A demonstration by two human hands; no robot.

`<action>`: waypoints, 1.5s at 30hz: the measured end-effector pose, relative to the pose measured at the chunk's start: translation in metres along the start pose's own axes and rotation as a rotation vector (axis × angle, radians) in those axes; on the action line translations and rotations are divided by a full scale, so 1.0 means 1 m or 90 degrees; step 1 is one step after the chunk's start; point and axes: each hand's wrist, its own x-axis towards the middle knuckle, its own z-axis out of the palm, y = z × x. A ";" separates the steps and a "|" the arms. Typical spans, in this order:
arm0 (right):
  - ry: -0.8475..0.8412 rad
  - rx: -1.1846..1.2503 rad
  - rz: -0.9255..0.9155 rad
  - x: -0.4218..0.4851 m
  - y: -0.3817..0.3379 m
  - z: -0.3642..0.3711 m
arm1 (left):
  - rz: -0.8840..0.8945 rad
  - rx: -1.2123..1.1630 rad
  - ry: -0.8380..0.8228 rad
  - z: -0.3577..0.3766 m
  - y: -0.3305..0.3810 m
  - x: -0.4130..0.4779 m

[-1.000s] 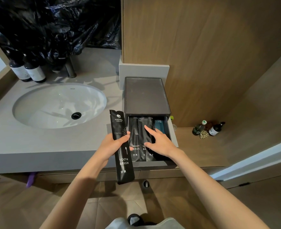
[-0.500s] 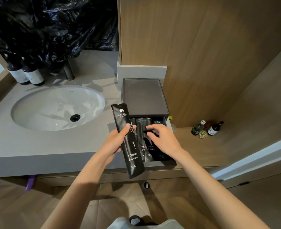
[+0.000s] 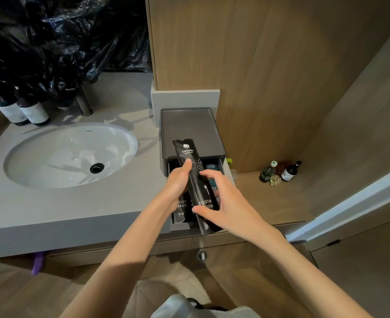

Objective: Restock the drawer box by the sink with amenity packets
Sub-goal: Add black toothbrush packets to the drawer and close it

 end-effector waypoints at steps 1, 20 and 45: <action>-0.007 -0.013 -0.004 -0.002 0.001 0.002 | -0.008 0.010 -0.004 0.003 0.001 0.000; -0.014 -0.160 0.212 -0.015 0.017 0.002 | 0.336 0.745 0.125 -0.023 -0.061 0.013; -0.115 -0.557 0.100 0.046 0.080 0.037 | 0.259 0.922 -0.053 -0.034 -0.066 0.028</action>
